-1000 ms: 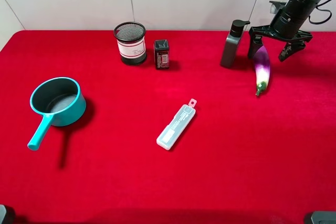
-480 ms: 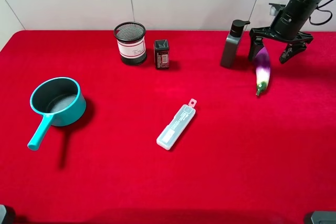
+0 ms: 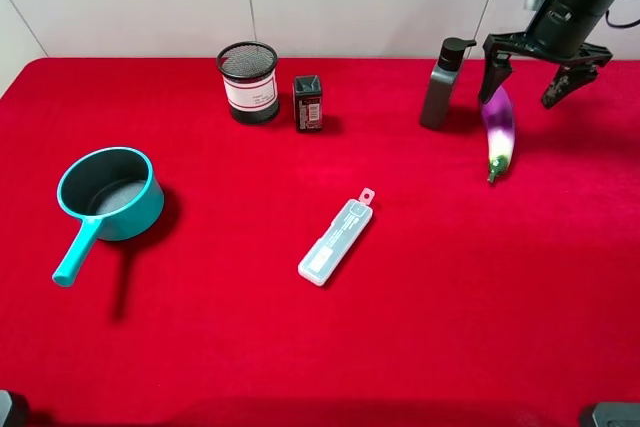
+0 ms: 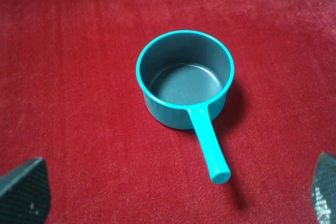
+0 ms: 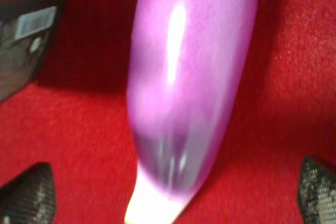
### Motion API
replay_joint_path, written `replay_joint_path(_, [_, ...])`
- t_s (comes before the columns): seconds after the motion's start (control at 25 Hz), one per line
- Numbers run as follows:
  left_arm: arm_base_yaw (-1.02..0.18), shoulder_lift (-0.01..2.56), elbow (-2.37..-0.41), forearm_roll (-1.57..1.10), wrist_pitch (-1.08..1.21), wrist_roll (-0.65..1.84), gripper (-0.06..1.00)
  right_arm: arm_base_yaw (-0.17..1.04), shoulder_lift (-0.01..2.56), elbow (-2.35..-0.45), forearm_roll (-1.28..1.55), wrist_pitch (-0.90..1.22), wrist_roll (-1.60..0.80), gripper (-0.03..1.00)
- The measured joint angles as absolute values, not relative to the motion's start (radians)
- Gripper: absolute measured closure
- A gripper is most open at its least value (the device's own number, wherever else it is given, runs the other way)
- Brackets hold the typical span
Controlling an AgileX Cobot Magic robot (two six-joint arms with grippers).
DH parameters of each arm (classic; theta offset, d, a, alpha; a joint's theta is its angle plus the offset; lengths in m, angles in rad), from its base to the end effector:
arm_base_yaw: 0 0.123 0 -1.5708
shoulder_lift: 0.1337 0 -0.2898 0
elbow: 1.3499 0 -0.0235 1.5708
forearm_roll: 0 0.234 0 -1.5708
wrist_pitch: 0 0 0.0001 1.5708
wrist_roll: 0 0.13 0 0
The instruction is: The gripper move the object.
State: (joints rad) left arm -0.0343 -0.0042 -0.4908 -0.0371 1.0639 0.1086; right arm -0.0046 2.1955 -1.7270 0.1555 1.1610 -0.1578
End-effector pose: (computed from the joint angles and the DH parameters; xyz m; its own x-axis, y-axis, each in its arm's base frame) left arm 0.0101 -0.0046 0.2485 -0.4552 0.1061 -0.8841 0.1046 0.9924 0.0652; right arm 0.4295 0.0165 0.1395 -0.9949 -0.0897 -0.0463 -0.0953 0.9858 0.1382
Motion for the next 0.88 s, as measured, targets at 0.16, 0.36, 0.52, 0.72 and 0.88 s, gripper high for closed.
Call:
replay_joint_path(0.16, [-0.034, -0.004, -0.491, -0.037, 1.064, 0.109, -0.04, -0.005, 2.144, -1.727, 0.157, 1.193, -0.149, 0.27])
replay_joint_path(0.36, [-0.034, -0.004, -0.491, -0.037, 1.064, 0.109, -0.04, -0.005, 2.059, -1.727, 0.156, 1.212, -0.146, 0.27])
replay_joint_path(0.52, [-0.034, -0.004, -0.491, -0.037, 1.064, 0.109, -0.04, 0.005, 1.992, -1.727, 0.132, 1.213, -0.125, 0.27])
replay_joint_path(0.72, [-0.034, -0.004, -0.491, -0.037, 1.064, 0.109, -0.04, 0.046, 1.894, -1.727, 0.085, 1.214, -0.095, 0.27])
replay_joint_path(0.88, [-0.034, -0.004, -0.491, -0.037, 1.064, 0.109, -0.04, 0.072, 1.819, -1.727, 0.073, 1.215, -0.089, 0.27])
